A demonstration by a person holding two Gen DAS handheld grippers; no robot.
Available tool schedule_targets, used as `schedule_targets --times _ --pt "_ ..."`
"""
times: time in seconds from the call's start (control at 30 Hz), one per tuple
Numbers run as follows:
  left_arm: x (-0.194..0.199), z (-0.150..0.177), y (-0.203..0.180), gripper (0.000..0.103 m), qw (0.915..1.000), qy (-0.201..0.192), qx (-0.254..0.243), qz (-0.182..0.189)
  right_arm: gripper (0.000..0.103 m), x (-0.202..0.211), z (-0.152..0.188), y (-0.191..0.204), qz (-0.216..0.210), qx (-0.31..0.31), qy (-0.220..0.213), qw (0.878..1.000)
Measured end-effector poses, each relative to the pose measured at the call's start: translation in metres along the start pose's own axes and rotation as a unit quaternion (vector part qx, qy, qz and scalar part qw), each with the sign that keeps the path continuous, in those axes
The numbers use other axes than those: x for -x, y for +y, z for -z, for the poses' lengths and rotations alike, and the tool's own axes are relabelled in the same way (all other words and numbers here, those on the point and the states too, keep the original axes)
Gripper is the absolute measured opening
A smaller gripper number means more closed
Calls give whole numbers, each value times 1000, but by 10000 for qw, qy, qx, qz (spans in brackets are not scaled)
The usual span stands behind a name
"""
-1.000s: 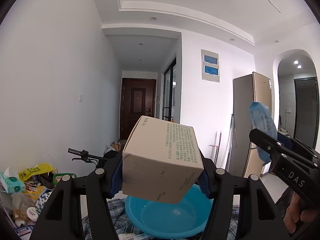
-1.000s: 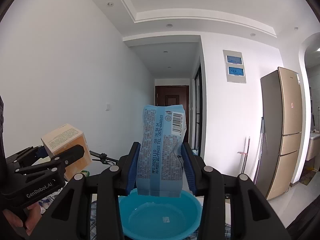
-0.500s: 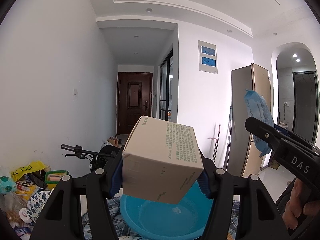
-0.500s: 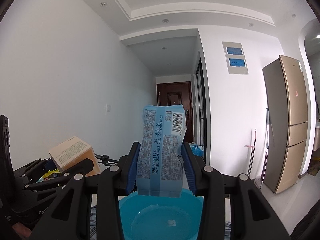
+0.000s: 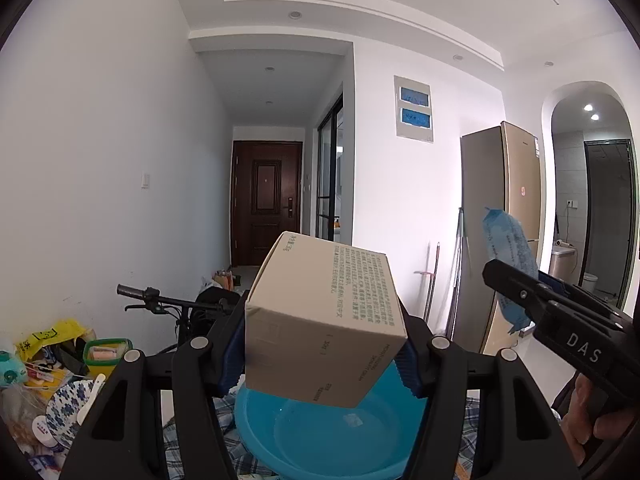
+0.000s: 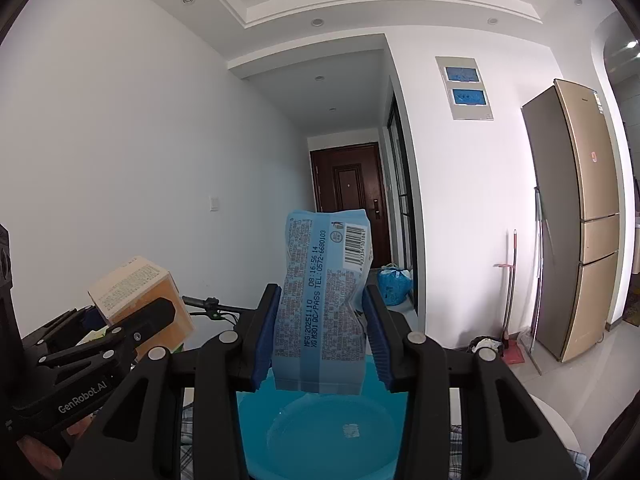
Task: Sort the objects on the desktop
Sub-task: 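Lift the cream box with the left tool while the right tool carries the packet over the basin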
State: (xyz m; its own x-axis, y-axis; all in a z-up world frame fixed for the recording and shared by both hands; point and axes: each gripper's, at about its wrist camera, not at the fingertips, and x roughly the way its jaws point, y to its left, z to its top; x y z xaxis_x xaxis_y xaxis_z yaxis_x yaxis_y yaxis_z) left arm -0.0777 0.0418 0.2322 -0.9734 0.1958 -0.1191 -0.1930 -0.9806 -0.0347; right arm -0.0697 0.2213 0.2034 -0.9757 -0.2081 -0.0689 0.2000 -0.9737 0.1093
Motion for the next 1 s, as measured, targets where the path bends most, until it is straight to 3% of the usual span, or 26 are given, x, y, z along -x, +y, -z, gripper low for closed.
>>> schedule_targets --times 0.27,0.57,0.8,1.0 --pt "-19 7 -2 64 9998 145 -5 -108 40 -12 0 -14 -19 -100 89 9999" --pt "-72 25 -1 64 9974 693 19 -202 40 -64 17 -28 21 -276 724 9970" --pt "-110 43 -1 64 9927 1169 -13 -298 40 -108 44 -44 -226 -609 1436 9875" --pt "-144 62 5 64 9857 1651 98 -335 40 -135 66 -49 233 -469 1813 9820"
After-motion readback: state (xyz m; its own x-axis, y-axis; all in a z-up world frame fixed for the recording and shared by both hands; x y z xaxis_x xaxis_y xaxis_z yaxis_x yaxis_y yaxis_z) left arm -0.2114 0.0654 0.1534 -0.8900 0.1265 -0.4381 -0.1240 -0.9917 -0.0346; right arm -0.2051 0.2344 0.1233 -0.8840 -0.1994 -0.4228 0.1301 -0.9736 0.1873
